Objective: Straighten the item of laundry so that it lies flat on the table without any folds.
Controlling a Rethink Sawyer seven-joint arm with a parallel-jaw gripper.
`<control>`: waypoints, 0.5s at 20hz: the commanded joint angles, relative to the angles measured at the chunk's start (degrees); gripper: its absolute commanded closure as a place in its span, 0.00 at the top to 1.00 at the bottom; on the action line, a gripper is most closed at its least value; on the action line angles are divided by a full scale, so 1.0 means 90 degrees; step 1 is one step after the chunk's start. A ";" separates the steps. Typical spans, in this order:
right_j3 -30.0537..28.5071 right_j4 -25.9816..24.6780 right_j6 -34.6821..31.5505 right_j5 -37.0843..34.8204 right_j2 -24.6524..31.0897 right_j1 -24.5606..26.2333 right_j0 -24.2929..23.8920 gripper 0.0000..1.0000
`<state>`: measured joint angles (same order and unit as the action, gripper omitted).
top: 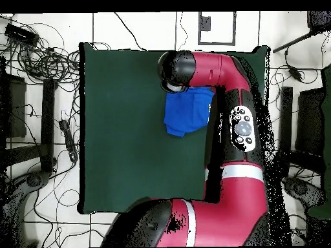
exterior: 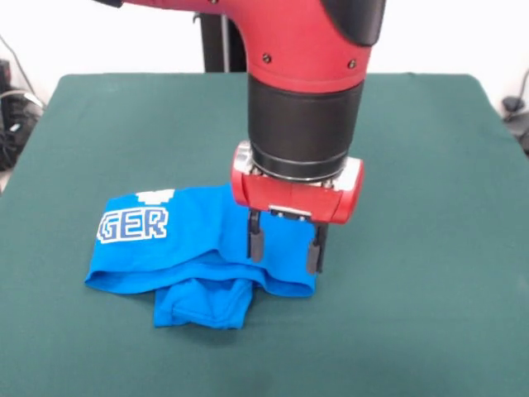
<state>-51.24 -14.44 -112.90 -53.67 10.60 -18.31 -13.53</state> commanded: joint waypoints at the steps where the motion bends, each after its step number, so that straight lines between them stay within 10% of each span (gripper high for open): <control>1: 0.0553 -0.0026 0.0680 -0.1147 0.0327 0.0205 -0.0024 1.00; 10: 0.0806 -0.0085 0.1075 -0.1131 0.0426 0.0457 -0.0259 1.00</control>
<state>-45.37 -14.48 -112.90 -57.88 10.63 -15.63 -14.80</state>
